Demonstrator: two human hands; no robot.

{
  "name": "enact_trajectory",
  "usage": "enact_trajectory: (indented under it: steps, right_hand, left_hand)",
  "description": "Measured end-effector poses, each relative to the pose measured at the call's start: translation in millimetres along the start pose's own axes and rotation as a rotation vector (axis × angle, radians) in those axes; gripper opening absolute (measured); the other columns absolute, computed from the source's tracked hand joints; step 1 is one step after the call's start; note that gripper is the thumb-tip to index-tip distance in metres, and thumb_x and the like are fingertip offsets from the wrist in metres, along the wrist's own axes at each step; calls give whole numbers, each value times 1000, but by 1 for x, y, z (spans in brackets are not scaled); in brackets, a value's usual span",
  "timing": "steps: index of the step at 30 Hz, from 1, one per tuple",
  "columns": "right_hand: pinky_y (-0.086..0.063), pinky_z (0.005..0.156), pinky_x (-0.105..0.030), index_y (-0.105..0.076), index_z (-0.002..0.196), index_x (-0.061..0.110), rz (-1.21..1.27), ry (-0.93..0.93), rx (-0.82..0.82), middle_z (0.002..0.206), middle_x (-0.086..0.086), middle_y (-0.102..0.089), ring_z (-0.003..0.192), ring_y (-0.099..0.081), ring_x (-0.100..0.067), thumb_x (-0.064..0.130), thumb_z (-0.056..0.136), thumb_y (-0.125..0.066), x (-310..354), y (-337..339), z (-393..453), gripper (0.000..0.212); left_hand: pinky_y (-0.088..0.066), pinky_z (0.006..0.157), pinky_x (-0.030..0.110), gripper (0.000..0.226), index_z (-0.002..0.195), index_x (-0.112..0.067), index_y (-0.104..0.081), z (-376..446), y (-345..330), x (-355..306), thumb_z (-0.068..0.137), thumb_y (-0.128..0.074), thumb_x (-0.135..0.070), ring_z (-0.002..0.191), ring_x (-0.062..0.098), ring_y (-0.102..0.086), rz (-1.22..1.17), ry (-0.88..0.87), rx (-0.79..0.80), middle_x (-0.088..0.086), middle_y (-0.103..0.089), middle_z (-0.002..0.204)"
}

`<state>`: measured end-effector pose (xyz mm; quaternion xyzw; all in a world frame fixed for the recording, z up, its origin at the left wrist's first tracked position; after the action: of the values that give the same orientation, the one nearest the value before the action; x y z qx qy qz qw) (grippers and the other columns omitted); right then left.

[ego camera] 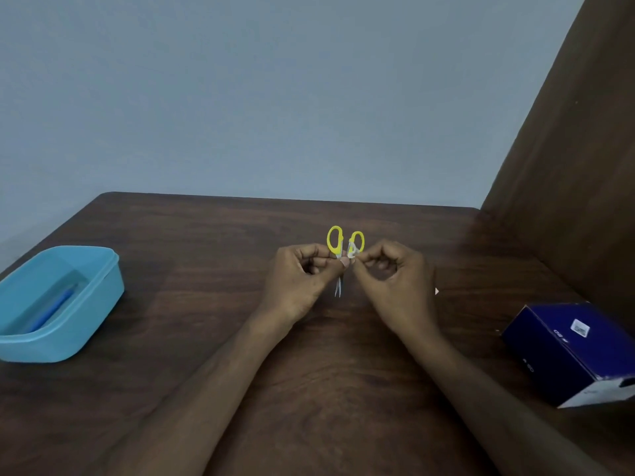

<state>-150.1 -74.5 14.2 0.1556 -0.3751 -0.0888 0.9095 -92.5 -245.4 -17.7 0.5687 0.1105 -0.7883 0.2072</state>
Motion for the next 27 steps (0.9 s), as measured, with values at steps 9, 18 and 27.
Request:
enact_trajectory:
  steps: [9, 18, 27]
  right_hand:
    - [-63, 81, -42, -76, 83, 26, 213, -231, -97, 89, 9, -80, 86, -77, -18, 29, 88, -86, -19, 9, 5, 11]
    - [-64, 77, -29, -79, 79, 12, 268, -238, -30, 83, 7, -82, 79, -80, -8, 13, 84, -90, -12, 1, 1, 12]
    - [-63, 77, -32, -73, 71, 17, 327, -196, -45, 80, 1, -81, 79, -80, -16, 3, 80, -88, -10, 3, 3, 22]
  left_hand:
    - [-41, 64, 25, 33, 118, -25, -77, -2, 2, -3, 88, -89, -30, 60, 12, -44, 15, 8, -69, -7, -76, 66]
    - [-57, 73, 41, 18, 114, -41, -81, -12, -5, -18, 99, -77, -34, 78, 24, -76, 273, -158, 8, 3, -79, 80]
    - [-49, 76, 22, 9, 101, -28, -85, -12, -8, -22, 99, -76, -31, 88, 13, -68, 335, -257, 59, -9, -71, 99]
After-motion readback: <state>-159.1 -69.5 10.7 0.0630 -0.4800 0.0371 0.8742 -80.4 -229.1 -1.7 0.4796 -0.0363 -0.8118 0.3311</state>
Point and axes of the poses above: each hand's wrist, its own z-axis towards the middle knuckle, its own y-axis out of the back of the hand, x = y × z, the point moved 5 cm from there along z, towards the middle knuckle
